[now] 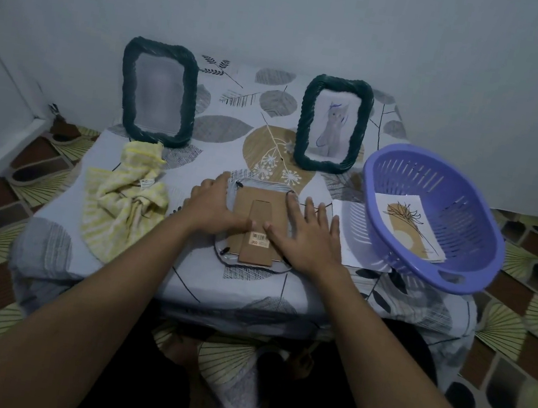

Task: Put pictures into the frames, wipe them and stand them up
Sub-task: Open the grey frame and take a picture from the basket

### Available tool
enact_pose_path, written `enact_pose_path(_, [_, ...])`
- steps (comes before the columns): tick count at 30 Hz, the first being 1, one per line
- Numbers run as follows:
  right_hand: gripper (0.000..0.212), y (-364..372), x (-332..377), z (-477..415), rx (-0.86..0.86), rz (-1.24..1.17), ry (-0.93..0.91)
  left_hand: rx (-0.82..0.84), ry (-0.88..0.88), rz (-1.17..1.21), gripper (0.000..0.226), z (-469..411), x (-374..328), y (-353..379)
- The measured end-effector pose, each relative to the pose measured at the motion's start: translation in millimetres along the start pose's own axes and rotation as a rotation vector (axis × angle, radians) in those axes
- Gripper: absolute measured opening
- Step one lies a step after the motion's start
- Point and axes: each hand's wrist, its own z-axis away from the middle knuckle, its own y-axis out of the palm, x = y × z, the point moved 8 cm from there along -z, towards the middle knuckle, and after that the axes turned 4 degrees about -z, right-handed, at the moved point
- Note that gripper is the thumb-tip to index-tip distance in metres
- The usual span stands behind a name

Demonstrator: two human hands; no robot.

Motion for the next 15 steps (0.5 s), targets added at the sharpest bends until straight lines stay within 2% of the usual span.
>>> enact_pose_path(3, [0.083, 1.7, -1.3, -1.1, 0.007, 0.008, 0.001, -0.037, -0.035, 0.087, 0.112, -19.1, 3.8, -6.1])
enact_pose_path(7, [0.082, 1.5, -2.0, -2.1, 0.009, 0.005, 0.002, -0.238, 0.004, 0.128, 0.057, -37.2, 8.6, -14.7])
enact_pose_path(9, [0.082, 1.8, -2.3, -2.8, 0.015, 0.003, 0.005, -0.291, 0.006, 0.091, 0.038, -41.6, 8.5, -15.6])
enact_pose_path(15, [0.082, 1.6, -3.1, -3.2, 0.010, -0.006, 0.005, -0.319, -0.046, 0.096, 0.019, -52.0, 11.6, -16.6])
